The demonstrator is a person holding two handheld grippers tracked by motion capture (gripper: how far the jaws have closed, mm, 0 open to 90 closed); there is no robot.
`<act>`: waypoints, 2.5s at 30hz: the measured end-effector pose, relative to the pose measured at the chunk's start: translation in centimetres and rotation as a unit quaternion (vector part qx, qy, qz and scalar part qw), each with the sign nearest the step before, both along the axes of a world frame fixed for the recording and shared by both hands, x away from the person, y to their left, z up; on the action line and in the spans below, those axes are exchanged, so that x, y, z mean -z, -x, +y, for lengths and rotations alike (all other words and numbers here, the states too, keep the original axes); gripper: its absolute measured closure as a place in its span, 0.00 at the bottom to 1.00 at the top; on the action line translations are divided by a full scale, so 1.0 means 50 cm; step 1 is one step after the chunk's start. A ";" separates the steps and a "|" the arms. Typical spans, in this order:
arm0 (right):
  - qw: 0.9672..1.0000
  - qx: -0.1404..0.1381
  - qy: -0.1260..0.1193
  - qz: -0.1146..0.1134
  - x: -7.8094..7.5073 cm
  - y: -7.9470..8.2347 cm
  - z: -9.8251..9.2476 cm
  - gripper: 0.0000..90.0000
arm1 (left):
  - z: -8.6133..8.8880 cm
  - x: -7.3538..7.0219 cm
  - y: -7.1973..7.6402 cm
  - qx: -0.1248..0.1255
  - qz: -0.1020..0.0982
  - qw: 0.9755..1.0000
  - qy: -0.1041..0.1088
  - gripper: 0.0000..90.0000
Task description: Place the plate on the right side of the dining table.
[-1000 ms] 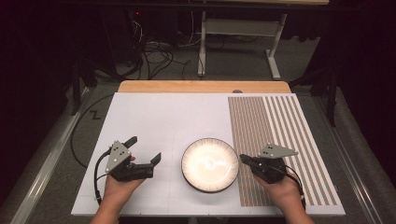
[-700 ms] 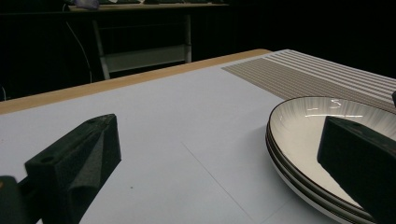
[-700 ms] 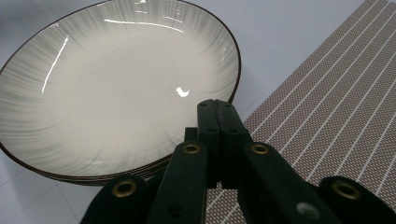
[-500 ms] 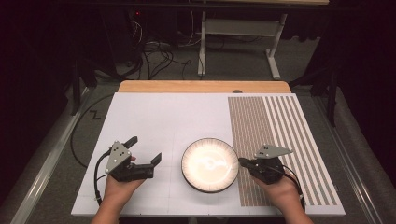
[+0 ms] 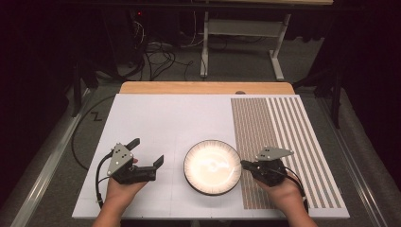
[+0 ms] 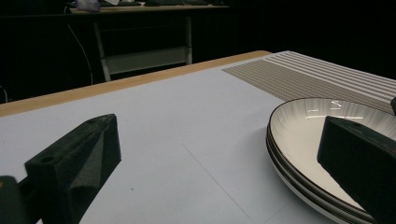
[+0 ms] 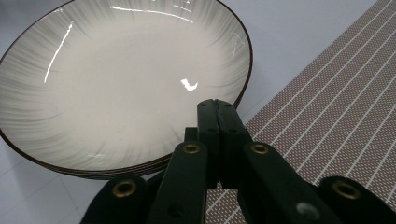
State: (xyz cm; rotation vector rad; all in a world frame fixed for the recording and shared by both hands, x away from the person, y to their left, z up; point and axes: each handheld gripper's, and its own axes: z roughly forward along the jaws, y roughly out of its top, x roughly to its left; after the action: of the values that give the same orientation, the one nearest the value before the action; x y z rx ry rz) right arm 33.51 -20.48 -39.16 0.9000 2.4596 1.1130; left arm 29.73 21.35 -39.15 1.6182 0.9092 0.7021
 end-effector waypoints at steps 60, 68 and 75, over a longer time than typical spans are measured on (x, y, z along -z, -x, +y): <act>0.997 -0.014 0.073 -0.016 -0.011 0.006 0.033 1.00 | 0.000 0.002 -0.001 0.000 0.000 1.000 0.002 0.00; 0.997 -0.017 0.073 -0.017 -0.012 0.006 0.034 1.00 | 0.000 0.001 -0.001 -0.001 -0.001 1.000 0.003 0.00; 0.997 -0.020 0.073 -0.014 -0.011 0.007 0.040 1.00 | 0.002 0.000 0.001 -0.002 -0.004 1.000 0.006 0.00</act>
State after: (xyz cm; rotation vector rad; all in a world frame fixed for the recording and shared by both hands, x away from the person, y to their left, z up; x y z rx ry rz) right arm 33.18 -18.47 -38.62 0.7894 2.5073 0.9387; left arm 29.69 21.46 -39.13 1.6018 0.9095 0.7055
